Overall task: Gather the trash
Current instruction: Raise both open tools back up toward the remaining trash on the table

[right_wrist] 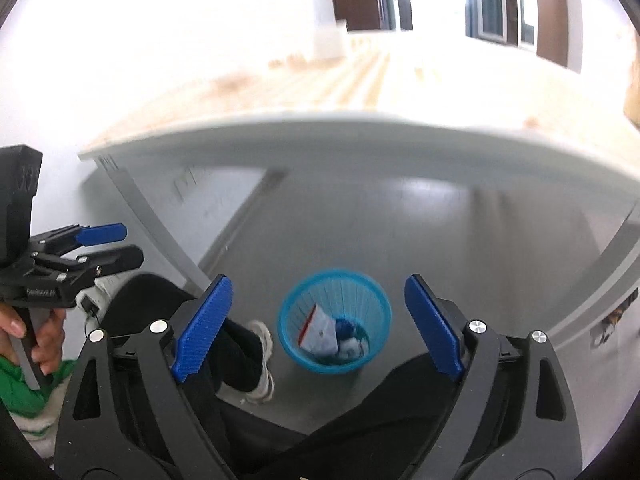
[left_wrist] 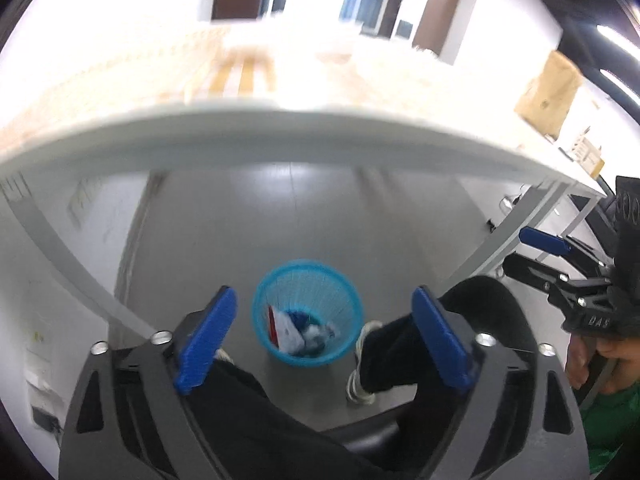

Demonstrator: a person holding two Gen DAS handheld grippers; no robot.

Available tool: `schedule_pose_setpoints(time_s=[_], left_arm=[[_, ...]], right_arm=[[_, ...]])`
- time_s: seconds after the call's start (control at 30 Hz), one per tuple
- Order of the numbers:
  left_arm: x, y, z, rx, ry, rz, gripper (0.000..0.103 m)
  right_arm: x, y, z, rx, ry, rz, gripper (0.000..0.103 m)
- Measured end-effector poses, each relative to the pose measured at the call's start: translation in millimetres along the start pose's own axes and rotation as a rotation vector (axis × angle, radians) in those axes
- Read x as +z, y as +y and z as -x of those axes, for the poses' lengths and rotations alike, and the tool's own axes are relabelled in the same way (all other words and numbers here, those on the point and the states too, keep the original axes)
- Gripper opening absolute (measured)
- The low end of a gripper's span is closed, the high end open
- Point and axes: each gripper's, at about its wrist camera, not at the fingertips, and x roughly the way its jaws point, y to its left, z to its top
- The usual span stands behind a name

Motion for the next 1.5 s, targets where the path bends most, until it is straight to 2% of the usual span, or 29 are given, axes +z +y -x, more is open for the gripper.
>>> schedule_pose_setpoints(time_s=[0.03,0.13,0.23,0.5,0.67,0.93,1.3,1.5], left_arm=[[0.7,-3.8,8.8,0.020,-0.024,-0.026,0.097],[5.6,-14.4,29.5,0.102,-0.090,-0.089,0.097],[13.4,-13.6,39.2,0.111,-0.122,-0.092,0.097],[42.9,-8.6,55.7,0.141,-0.191,-0.066,0.097],[61.7,-1.9,48.2,0.173,-0.205,-0.062,0.097],[96.7,16.0,17.8,0.182,-0.183,-0.025,0.097],[151.6,40.1,-13.1,0.163,-0.162,0.029,0.097],[175.4,47.7,-31.3,0.160,-0.143,0.025,0.097]], right_arm=[[5.5,2.6,7.1,0.000,-0.018,0.004,0.088],[27.0,6.4,32.3,0.005,-0.086,-0.001,0.093],[46.2,8.3,48.9,-0.001,-0.132,-0.005,0.094],[85.6,8.8,57.7,0.008,-0.195,0.007,0.094],[109.9,5.8,35.9,0.025,-0.204,0.005,0.094],[159.1,6.4,2.9,0.041,-0.201,0.032,0.094],[208.8,-8.7,-48.0,0.076,-0.177,-0.021,0.092],[234.2,-17.9,-71.0,0.071,-0.158,-0.025,0.091]])
